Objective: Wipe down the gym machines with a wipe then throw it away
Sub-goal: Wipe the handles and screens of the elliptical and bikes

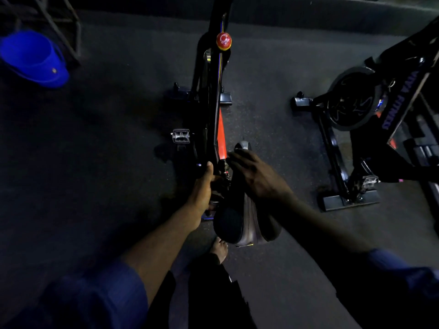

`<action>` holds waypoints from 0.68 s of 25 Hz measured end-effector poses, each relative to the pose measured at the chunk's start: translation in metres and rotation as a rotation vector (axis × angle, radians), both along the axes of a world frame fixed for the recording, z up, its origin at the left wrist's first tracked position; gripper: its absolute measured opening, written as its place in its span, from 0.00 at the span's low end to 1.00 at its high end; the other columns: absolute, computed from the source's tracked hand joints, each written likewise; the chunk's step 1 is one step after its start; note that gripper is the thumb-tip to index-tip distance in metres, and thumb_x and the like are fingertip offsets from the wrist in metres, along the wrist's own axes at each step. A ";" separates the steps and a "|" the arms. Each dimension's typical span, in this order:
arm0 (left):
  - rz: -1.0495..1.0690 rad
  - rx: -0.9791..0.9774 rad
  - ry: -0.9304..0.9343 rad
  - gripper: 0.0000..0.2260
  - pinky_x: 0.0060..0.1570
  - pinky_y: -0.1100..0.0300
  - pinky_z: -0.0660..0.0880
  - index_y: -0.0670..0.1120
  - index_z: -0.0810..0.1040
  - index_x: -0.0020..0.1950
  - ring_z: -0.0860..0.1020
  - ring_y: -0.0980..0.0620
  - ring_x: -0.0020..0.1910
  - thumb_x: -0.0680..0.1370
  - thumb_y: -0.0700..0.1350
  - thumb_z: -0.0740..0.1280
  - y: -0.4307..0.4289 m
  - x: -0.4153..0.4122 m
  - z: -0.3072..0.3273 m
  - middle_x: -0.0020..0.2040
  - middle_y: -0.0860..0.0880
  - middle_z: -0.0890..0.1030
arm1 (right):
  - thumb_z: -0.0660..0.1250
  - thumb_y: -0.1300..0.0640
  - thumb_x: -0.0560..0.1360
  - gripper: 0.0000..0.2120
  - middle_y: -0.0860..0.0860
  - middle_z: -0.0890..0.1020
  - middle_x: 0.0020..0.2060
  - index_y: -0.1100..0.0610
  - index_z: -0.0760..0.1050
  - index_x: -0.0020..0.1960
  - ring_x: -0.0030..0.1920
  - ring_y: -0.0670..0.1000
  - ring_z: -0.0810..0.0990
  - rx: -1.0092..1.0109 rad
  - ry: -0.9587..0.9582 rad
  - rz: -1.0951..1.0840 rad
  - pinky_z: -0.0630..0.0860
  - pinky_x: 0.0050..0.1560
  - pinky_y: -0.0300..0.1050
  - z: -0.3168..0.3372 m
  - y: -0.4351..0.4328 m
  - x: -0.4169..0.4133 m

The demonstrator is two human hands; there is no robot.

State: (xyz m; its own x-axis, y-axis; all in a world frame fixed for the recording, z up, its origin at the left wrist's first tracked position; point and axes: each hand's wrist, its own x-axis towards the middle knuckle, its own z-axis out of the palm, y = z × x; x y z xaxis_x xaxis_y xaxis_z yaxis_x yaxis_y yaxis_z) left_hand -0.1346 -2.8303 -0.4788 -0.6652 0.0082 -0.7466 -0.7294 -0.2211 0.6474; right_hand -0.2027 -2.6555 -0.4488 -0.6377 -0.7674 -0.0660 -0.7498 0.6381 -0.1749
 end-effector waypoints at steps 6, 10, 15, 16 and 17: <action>-0.023 -0.007 0.017 0.29 0.41 0.58 0.70 0.48 0.80 0.61 0.79 0.54 0.45 0.86 0.66 0.47 0.001 -0.012 0.011 0.53 0.49 0.83 | 0.55 0.56 0.80 0.25 0.61 0.77 0.71 0.66 0.75 0.71 0.74 0.63 0.72 0.028 -0.111 0.121 0.76 0.70 0.57 -0.010 0.013 0.045; 0.024 -0.008 0.011 0.24 0.41 0.59 0.71 0.56 0.80 0.53 0.80 0.58 0.47 0.85 0.66 0.48 0.007 -0.012 0.002 0.48 0.57 0.82 | 0.52 0.54 0.81 0.25 0.58 0.76 0.73 0.63 0.75 0.72 0.79 0.61 0.66 0.080 -0.059 -0.055 0.73 0.72 0.60 -0.007 -0.008 -0.026; -0.015 0.008 0.012 0.31 0.43 0.58 0.73 0.51 0.81 0.60 0.81 0.53 0.51 0.84 0.68 0.46 -0.001 -0.004 0.010 0.58 0.47 0.84 | 0.61 0.58 0.81 0.24 0.60 0.74 0.75 0.65 0.72 0.75 0.79 0.61 0.65 -0.006 -0.122 -0.111 0.63 0.79 0.60 0.000 -0.001 0.052; -0.040 0.011 -0.002 0.32 0.44 0.57 0.72 0.49 0.80 0.63 0.81 0.52 0.51 0.84 0.68 0.45 -0.004 -0.002 0.012 0.59 0.45 0.84 | 0.61 0.57 0.80 0.26 0.59 0.71 0.77 0.63 0.71 0.76 0.80 0.60 0.64 -0.028 -0.167 -0.075 0.61 0.80 0.59 0.001 0.004 0.082; -0.060 0.018 -0.014 0.33 0.43 0.57 0.72 0.48 0.79 0.65 0.81 0.52 0.50 0.85 0.68 0.44 -0.006 0.000 0.010 0.59 0.45 0.84 | 0.61 0.56 0.80 0.27 0.57 0.69 0.78 0.62 0.69 0.78 0.81 0.58 0.63 -0.039 -0.197 -0.031 0.58 0.82 0.56 0.001 0.008 0.099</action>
